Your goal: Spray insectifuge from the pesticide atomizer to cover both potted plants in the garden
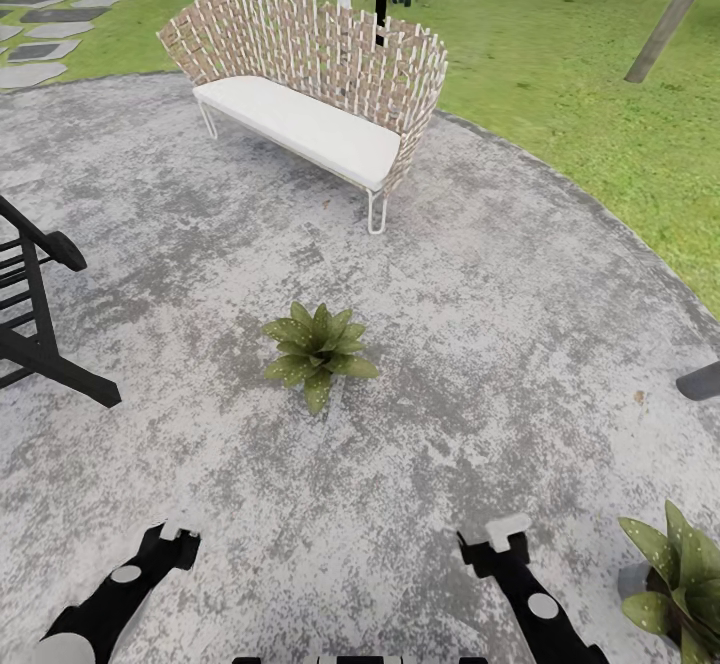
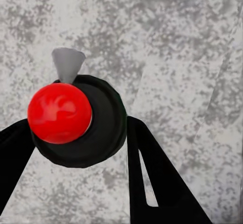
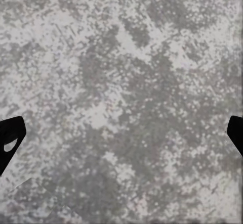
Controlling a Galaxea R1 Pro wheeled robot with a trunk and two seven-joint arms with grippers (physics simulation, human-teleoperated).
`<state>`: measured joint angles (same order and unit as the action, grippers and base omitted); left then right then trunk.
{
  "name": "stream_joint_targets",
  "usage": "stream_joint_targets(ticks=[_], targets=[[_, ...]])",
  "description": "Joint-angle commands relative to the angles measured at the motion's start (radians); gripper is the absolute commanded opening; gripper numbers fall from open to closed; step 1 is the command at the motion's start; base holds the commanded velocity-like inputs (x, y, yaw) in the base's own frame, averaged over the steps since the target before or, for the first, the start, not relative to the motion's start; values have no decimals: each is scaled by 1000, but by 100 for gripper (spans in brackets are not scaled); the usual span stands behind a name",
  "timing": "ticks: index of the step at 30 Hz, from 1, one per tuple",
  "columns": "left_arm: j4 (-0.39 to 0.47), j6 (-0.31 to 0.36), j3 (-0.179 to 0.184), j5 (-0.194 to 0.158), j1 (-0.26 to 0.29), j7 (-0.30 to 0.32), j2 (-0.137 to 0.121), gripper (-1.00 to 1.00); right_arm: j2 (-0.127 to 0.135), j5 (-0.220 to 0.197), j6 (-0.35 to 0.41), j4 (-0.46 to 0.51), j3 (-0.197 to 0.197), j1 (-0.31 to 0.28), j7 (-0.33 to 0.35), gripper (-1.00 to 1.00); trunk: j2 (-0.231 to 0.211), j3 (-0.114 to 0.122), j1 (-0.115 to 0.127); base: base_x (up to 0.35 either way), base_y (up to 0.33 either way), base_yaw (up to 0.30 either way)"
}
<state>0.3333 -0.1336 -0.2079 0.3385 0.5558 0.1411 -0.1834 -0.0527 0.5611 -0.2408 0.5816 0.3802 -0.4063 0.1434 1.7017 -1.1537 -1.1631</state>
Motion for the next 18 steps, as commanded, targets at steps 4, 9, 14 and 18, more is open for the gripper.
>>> stream_joint_targets(ticks=[4, 9, 14, 18], targets=[[-2, -9, -8, -55, -45, -2, 1, -100, -2, 7, -5, 1, 11, 0, 4, 100, 0, 0, 0, 0, 0, 0], [-4, -11, -9, -132, -102, 2, -1, -100, -1, 8, -6, 3, 17, 0, 2, 100, 0, 0, 0, 0, 0, 0], [-4, -11, -7, -150, -107, 1, -1, -100, -2, 11, -6, 0, 189, 0, 7, 100, 0, 4, 0, 0, 0, 0], [-5, -11, -8, -150, -118, -1, -1, -100, -3, 16, -5, 2, 207, 0, 9, 100, 0, 10, 0, 0, 0, 0]])
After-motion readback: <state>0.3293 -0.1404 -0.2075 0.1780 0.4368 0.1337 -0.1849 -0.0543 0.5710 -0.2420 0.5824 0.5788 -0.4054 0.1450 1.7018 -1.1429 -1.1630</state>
